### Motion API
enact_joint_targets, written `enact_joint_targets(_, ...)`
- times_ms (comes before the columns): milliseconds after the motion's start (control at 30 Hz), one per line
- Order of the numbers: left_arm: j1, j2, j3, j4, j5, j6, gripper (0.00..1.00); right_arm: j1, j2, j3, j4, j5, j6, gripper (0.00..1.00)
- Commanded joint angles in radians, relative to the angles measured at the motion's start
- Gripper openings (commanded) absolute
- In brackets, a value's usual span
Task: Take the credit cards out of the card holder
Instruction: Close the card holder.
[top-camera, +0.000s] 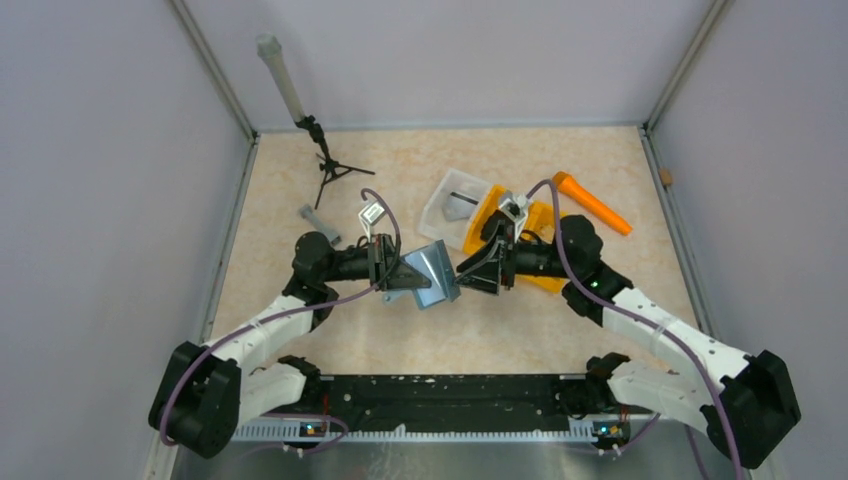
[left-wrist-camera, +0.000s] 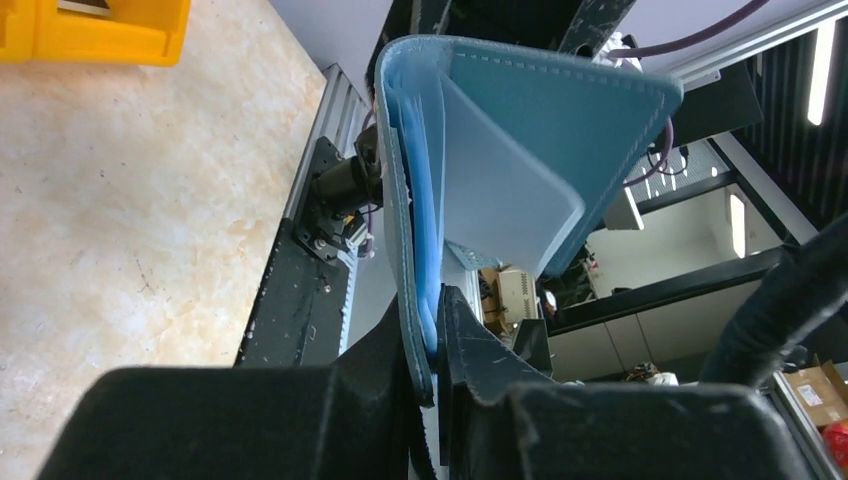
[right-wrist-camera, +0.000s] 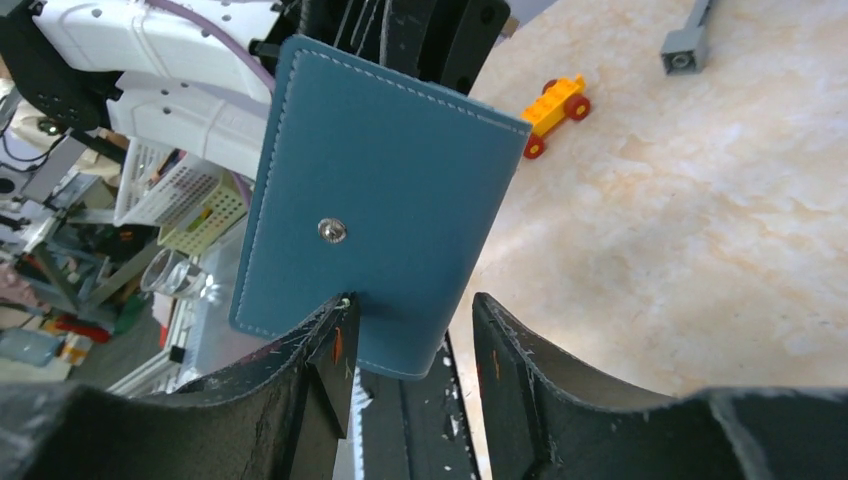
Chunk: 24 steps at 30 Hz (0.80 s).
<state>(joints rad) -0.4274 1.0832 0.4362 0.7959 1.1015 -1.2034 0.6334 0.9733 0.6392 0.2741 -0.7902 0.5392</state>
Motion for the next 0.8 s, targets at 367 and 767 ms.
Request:
enact_joint_targets(367, -0.018, 0.048, 0.007, 0.213, -0.021, -0.077, 0.17, 0.080, 0.108, -0.081, 0.357, -0.027, 0.191, 0.04)
enact_joint_targets(767, 0.027, -0.116, -0.036, -0.036, -0.096, 0.049, 0.83, 0.078, -0.020, -0.087, 0.142, 0.103, 0.147, 0.00)
